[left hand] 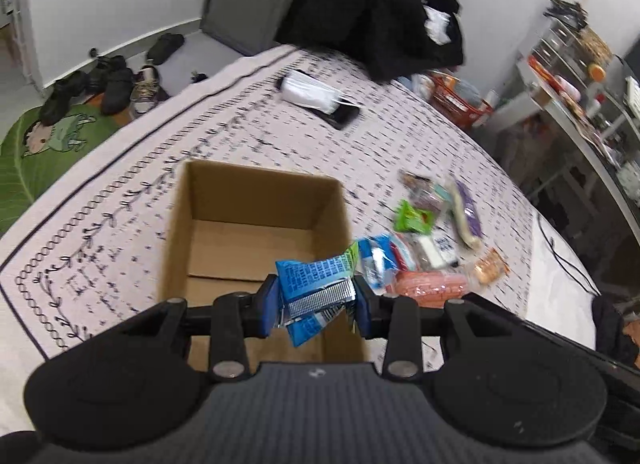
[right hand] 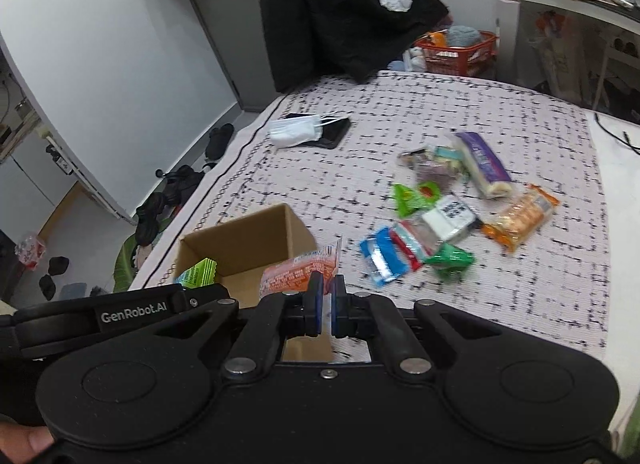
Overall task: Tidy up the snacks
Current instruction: 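Carry both packets over the cardboard box and open both grippers to drop them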
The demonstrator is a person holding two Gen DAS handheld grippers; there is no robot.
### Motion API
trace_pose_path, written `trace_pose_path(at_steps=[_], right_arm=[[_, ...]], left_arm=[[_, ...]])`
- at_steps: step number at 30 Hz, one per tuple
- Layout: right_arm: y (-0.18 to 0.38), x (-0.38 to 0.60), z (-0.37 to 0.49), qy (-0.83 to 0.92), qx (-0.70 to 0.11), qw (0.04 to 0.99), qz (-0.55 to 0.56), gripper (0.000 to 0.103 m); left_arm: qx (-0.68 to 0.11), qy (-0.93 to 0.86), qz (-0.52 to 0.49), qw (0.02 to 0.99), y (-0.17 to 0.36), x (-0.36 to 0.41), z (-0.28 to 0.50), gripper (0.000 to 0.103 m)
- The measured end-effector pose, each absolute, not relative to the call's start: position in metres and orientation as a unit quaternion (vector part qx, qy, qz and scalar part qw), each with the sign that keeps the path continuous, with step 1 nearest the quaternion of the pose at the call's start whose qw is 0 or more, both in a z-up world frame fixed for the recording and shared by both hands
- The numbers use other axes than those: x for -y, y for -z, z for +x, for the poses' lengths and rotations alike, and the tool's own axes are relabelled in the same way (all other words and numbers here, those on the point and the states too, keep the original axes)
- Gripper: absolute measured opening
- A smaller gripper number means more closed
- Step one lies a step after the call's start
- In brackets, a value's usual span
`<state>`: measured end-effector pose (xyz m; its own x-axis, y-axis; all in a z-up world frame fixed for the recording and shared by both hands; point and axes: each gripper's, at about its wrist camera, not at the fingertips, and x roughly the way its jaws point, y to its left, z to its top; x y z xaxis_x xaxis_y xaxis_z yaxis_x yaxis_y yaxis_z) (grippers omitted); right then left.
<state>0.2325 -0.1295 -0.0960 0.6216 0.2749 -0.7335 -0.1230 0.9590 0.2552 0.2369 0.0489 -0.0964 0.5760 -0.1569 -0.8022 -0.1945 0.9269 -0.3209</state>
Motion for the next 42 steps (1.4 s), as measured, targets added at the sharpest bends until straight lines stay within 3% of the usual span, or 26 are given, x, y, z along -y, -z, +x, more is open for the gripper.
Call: trace_pose_path(at_steps=[22, 30, 35, 40, 42], right_arm=[[0.132, 0.05, 0.296, -0.141, -0.455, 0.878, 0.035, 0.004], [0.14, 0.044, 0.308, -0.137, -0.466, 0.874, 0.034, 0.004], [0.142, 0.045, 0.311, -0.14, -0.465, 0.873, 0.047, 0.004], [0.135, 0.051, 0.312, -0.146, -0.463, 0.872, 0.068, 0.011], [0.131, 0.057, 0.309, -0.146, -0.461, 0.872, 0.072, 0.014]], left_arm=[[-0.479, -0.051, -0.264, 0.836, 0.157, -0.115, 0.289, 0.04], [-0.472, -0.038, -0.282, 0.834, 0.152, -0.124, 0.294, 0.061], [-0.464, -0.044, -0.288, 0.837, 0.141, -0.133, 0.291, 0.063], [-0.456, -0.06, -0.276, 0.844, 0.129, -0.136, 0.284, 0.07], [-0.456, -0.069, -0.271, 0.845, 0.126, -0.136, 0.28, 0.078]])
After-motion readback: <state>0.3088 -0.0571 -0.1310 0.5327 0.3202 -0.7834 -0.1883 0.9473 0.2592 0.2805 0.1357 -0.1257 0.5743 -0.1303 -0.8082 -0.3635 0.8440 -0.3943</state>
